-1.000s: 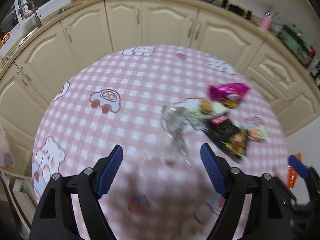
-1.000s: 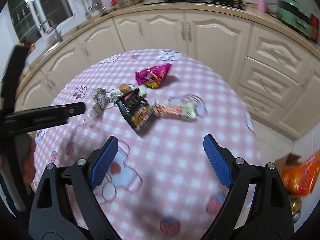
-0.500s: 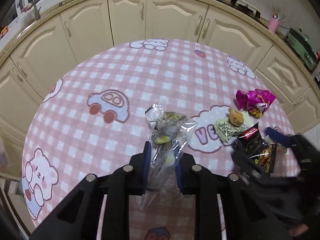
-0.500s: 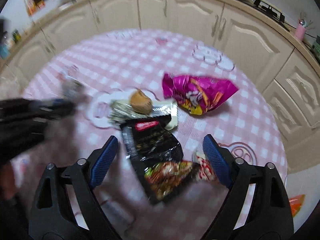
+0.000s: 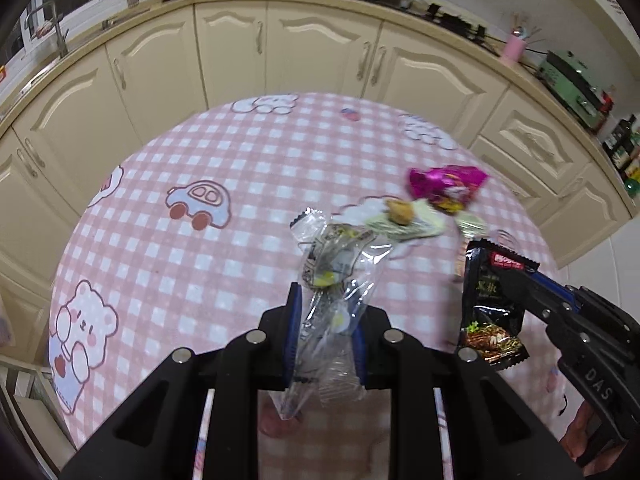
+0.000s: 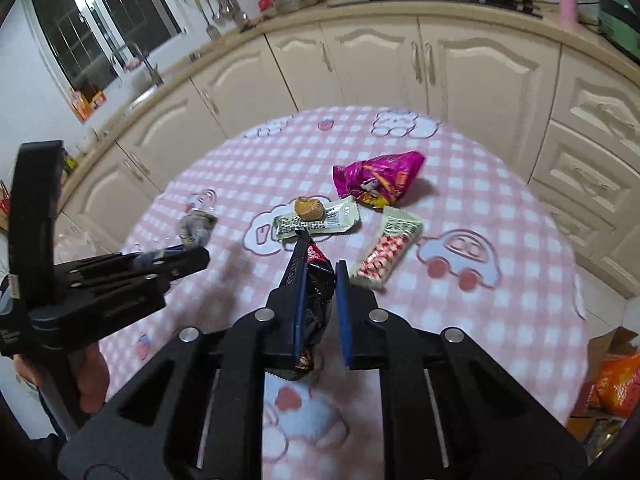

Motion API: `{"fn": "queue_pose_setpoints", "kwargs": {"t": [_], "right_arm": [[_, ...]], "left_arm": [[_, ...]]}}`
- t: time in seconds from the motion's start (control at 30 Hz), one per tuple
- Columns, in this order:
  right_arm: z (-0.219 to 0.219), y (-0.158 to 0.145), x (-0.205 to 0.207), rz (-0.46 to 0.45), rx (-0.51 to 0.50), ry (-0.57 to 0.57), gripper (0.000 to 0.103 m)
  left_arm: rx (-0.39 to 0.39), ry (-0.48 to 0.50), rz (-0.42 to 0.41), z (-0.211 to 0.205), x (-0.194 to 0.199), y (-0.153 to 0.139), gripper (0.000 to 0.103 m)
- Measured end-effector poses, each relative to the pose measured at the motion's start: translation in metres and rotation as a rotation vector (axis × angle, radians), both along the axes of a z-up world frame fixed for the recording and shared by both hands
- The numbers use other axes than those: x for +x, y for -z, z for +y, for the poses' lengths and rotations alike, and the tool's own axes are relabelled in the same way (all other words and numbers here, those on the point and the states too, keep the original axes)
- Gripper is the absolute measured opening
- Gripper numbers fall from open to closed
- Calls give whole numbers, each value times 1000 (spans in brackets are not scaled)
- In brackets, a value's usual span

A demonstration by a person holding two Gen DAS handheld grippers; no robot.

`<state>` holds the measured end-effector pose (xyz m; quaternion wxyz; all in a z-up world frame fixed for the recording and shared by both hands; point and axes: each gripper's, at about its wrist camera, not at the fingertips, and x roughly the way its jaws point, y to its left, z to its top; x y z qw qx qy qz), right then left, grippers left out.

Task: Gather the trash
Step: 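Carry the clear bag and wrapper over the blue bin and release both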

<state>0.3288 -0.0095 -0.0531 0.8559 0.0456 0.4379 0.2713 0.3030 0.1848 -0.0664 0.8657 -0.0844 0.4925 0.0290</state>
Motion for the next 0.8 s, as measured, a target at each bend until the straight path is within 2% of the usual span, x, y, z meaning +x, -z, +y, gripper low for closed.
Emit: {"fn": "queue_pose_setpoints", "kwargs": {"t": [0.3, 0.6, 0.8], "right_arm": [[-82, -21, -57, -51, 55, 160, 14], [-205, -18, -118, -82, 80, 414, 14], [-291, -1, -155, -55, 102, 625, 14]], "left_arm": [[-21, 146, -42, -76, -42, -23, 22], [-19, 388, -34, -205, -66, -26, 22], [-12, 552, 6, -299, -75, -16, 23]]}}
